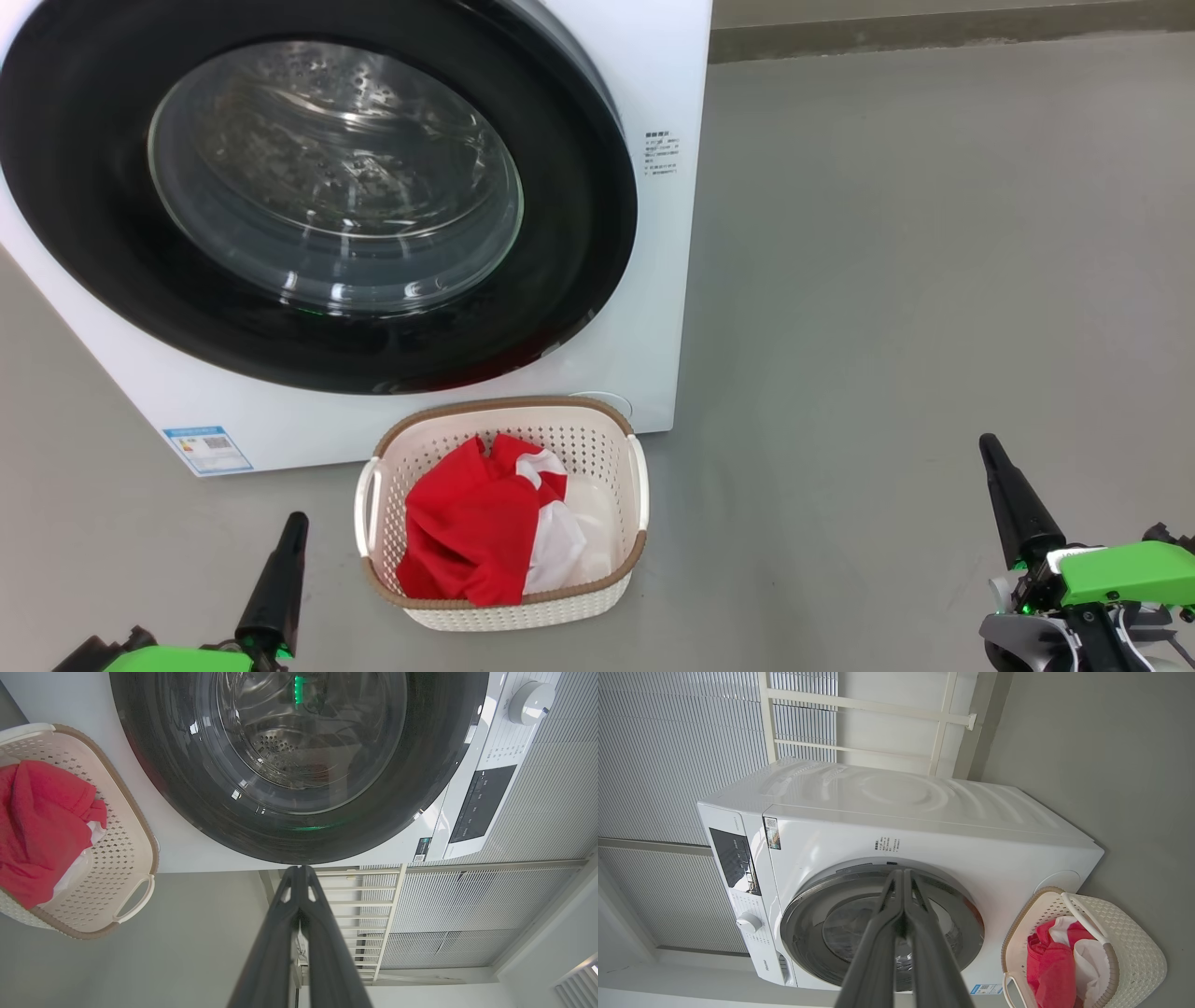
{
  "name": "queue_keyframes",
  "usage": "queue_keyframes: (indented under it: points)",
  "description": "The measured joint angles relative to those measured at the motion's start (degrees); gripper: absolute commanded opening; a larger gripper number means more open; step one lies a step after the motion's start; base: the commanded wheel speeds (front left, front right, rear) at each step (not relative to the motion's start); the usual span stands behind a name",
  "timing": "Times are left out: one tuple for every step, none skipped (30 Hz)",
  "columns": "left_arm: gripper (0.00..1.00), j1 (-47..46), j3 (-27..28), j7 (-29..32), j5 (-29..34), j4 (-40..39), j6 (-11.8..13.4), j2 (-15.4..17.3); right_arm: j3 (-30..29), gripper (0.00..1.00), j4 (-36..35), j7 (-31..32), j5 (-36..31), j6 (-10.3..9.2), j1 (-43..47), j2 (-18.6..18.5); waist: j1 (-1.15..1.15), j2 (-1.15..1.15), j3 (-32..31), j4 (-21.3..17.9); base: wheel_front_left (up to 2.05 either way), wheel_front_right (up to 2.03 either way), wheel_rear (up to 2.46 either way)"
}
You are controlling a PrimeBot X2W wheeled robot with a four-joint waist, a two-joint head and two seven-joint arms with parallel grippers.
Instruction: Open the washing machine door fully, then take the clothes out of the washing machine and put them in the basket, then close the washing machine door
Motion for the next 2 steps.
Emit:
queue_keyframes:
  points:
    - [0.00,0.0,0.0,0.0,0.0,0.0,0.0,0.0,0.0,0.00,0.0,0.0,0.0,0.00,0.0,0.0,0.00,0.00,0.0,0.0,0.00,0.00,0.00]
    - [0.00,0.0,0.0,0.0,0.0,0.0,0.0,0.0,0.0,0.00,0.0,0.0,0.0,0.00,0.0,0.0,0.00,0.00,0.0,0.0,0.00,0.00,0.00]
